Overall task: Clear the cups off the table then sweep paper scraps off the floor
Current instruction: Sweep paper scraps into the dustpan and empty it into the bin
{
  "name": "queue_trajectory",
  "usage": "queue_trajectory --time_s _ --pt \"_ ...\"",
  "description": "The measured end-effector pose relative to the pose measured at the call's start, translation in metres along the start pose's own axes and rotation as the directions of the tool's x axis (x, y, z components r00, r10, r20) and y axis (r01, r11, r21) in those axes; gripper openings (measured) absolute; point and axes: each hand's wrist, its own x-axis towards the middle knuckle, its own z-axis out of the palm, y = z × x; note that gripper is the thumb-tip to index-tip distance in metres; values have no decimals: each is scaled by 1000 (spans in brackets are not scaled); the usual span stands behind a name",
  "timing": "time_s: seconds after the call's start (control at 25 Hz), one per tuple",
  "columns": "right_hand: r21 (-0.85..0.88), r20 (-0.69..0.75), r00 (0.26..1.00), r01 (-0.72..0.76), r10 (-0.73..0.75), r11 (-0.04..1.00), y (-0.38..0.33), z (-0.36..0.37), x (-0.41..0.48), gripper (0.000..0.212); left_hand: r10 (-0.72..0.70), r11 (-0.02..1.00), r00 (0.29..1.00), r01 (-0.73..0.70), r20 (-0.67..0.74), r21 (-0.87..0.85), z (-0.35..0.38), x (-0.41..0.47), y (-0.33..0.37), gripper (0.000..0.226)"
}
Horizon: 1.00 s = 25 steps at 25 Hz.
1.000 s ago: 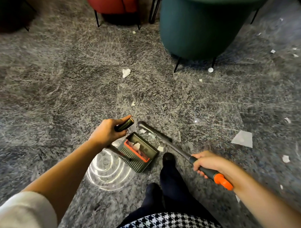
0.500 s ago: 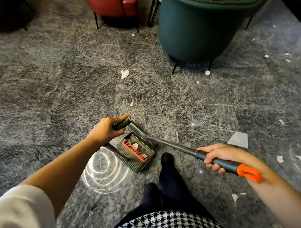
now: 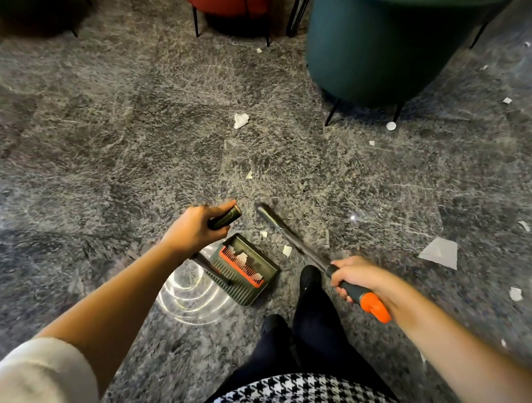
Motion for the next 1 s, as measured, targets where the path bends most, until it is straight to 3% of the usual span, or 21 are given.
queue_trajectory --time_s 0.24,0.44,0.6,0.8,1.0 --pt "116 187 978 -111 88 987 -14 3 -10 60 -43 998 999 42 -22 -45 -8 -4 -15 42" --pt "165 284 954 -145 94 976 -37 -31 -30 51 -72 997 997 73 -9 5 -9 -16 -16 53" --pt "147 208 977 -80 48 986 -58 -37 -37 54 -163 986 986 164 -15 24 -12 -27 -16 55" --pt "-13 71 994 84 -83 996 -108 -36 -26 54 -316 948 917 294 -245 -124 -34 -18 -28 57" --pt "-95 1 992 128 -129 987 -191 -65 13 50 -366 931 875 340 -317 -135 -68 31 -49 57"
